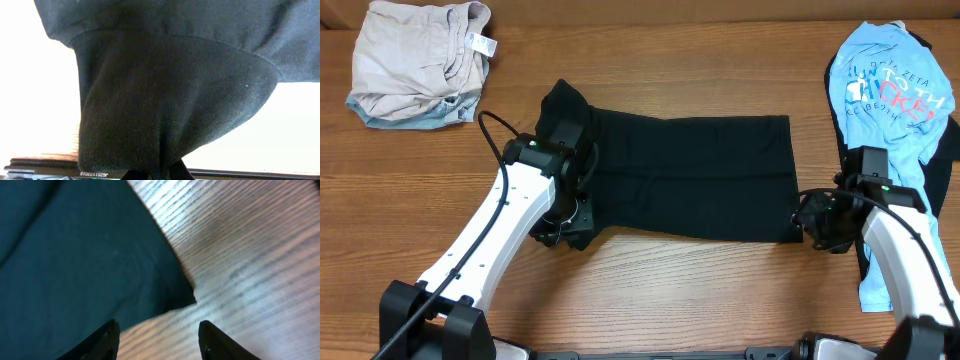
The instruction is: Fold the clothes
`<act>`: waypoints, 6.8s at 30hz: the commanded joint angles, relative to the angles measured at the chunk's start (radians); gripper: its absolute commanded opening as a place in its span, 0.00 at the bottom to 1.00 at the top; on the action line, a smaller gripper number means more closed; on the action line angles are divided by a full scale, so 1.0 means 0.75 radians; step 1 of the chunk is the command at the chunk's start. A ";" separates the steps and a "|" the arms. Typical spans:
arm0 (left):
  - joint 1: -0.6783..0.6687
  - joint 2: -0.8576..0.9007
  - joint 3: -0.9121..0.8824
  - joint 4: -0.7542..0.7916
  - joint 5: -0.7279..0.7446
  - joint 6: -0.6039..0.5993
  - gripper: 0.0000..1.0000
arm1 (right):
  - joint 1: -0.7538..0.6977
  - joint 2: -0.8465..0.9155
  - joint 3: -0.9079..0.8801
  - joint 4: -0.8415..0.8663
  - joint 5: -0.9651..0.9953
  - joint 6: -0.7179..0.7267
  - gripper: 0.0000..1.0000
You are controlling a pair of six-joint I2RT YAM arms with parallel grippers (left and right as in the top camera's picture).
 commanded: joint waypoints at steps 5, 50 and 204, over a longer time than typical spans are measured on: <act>0.006 -0.001 0.029 0.003 -0.025 0.064 0.04 | 0.060 0.178 -0.044 0.107 -0.010 0.063 0.53; 0.058 0.131 0.244 0.271 -0.282 0.153 0.04 | 0.121 -0.010 0.127 0.060 0.018 0.016 0.04; 0.224 1.102 0.993 0.172 0.263 0.804 0.04 | 0.401 0.410 0.714 -0.079 -0.252 -0.283 0.44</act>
